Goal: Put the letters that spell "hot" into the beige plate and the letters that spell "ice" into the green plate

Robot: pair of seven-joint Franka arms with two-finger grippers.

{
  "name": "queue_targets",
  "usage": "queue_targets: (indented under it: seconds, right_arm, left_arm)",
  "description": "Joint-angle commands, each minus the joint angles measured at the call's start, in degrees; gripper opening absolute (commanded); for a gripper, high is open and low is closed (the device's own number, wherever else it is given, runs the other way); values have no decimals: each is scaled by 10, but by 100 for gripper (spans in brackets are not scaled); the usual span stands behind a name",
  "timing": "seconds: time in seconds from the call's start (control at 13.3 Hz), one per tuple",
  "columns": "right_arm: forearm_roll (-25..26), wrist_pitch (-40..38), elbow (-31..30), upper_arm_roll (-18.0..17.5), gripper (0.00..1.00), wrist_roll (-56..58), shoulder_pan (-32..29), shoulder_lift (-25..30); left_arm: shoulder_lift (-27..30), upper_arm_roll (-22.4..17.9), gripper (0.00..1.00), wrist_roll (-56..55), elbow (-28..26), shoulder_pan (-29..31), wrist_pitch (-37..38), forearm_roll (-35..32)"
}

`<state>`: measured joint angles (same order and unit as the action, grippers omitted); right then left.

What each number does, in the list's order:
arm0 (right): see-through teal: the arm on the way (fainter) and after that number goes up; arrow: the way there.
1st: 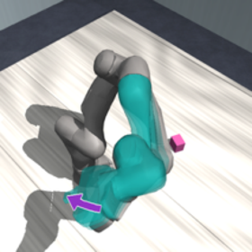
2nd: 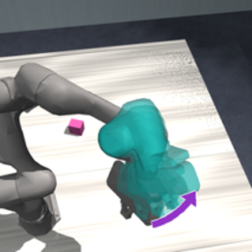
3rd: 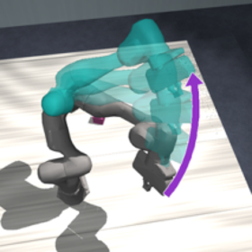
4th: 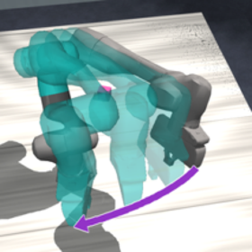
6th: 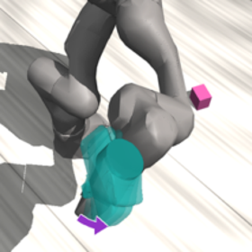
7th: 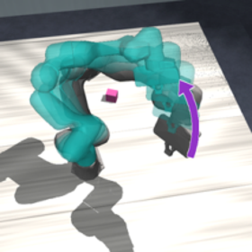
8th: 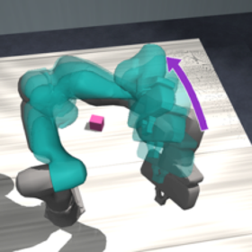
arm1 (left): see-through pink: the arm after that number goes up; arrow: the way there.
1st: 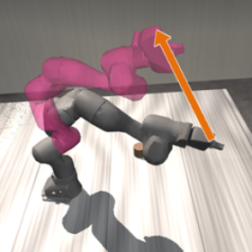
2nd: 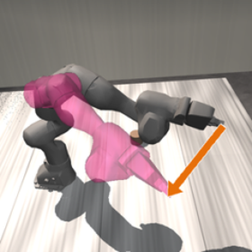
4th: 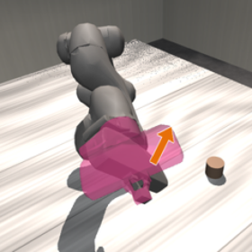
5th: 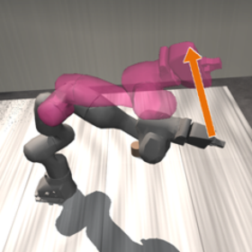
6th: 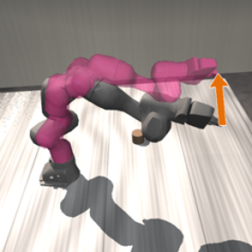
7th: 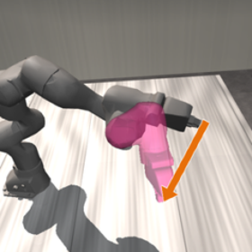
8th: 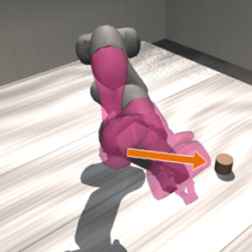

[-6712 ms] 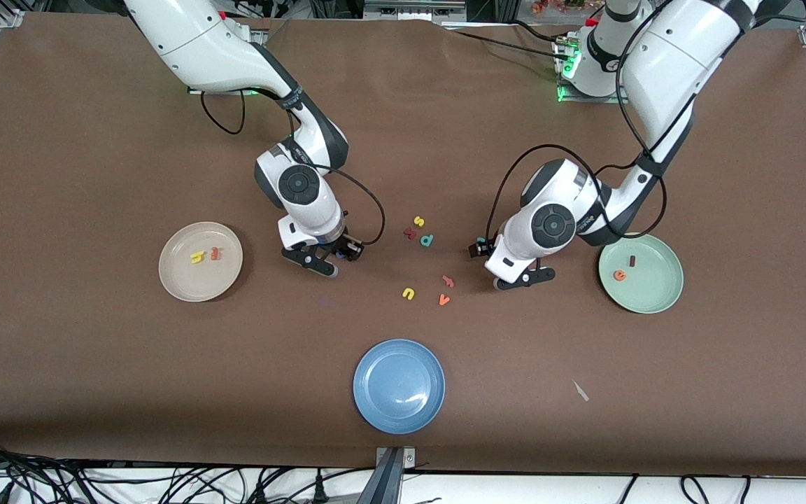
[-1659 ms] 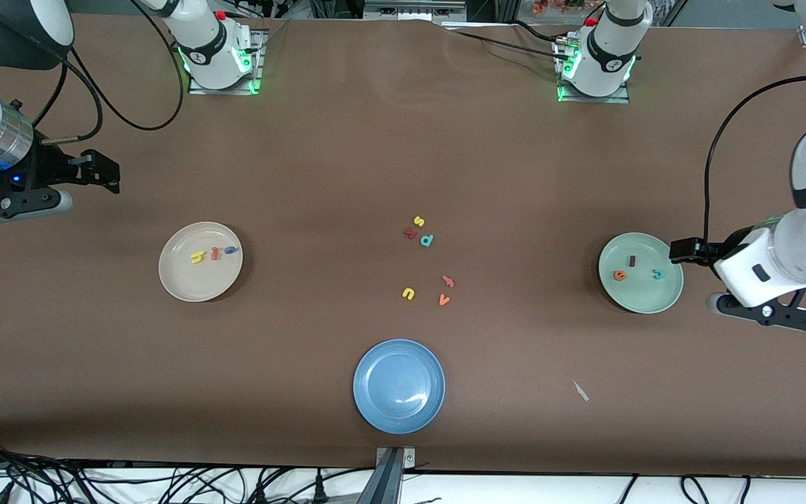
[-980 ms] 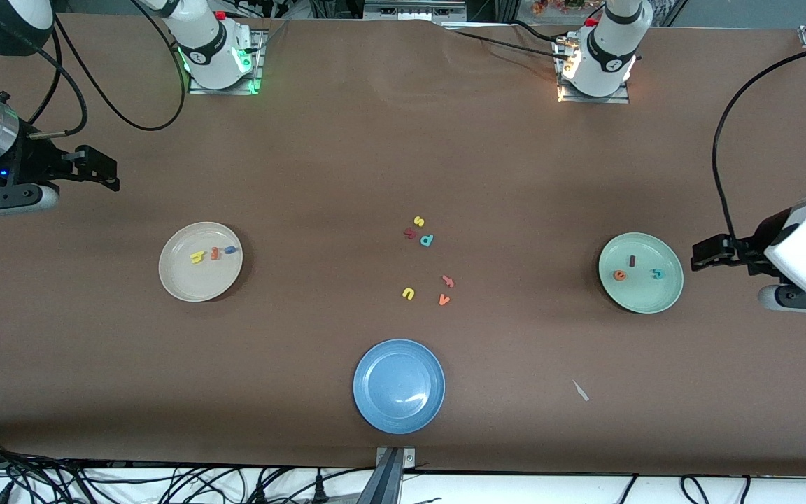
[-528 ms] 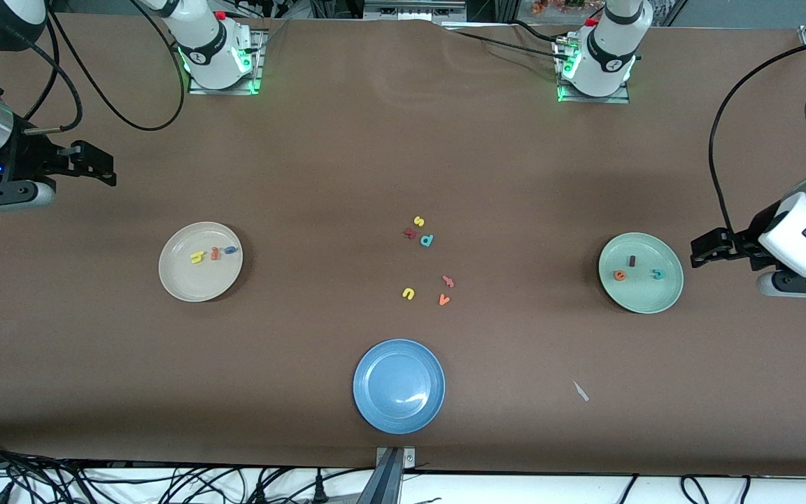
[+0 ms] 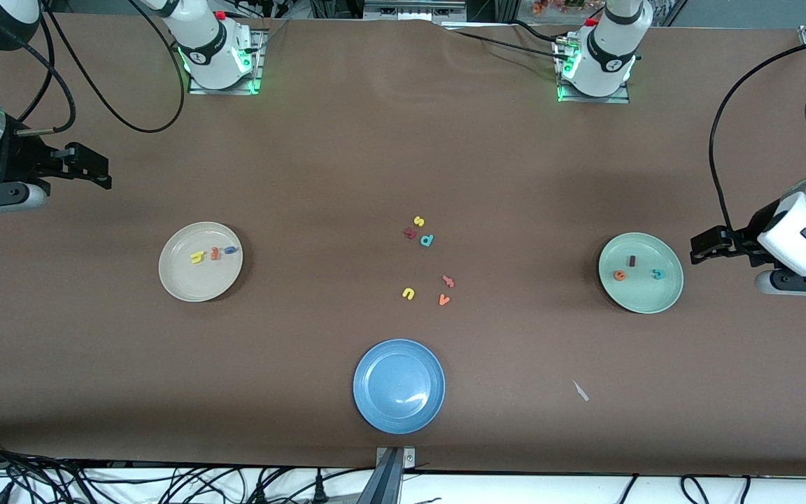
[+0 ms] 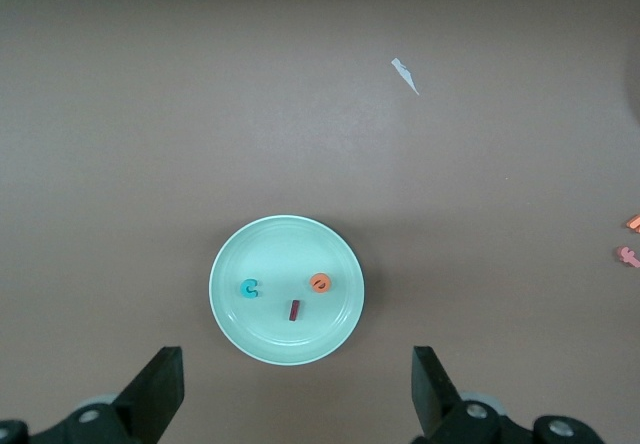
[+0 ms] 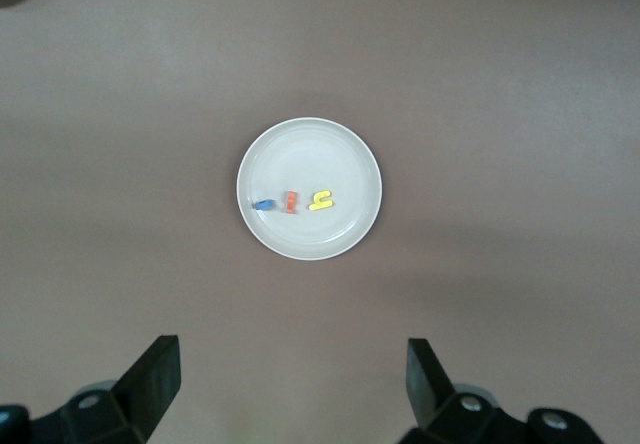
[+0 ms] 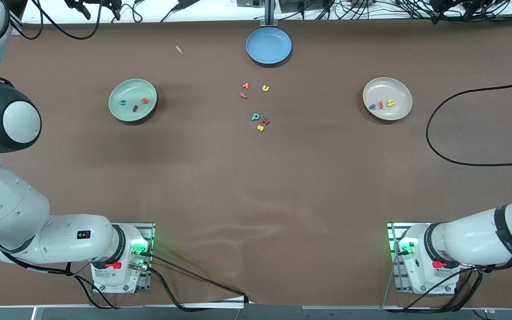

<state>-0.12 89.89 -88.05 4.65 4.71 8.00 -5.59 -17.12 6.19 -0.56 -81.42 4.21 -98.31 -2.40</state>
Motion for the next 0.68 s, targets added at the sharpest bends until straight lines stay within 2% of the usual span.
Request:
queue_targets:
  seconds: [0.0,0.6]
  right_arm:
    - [-13,-13,21,-1,100,-7,-3,-9]
    - [-13,-14,20,-1,100,-8,-4,-9]
  left_arm:
    - [15,1,100,0,-16,-1,2,-2]
    - [13,1,100,9,-20,0,1,-2]
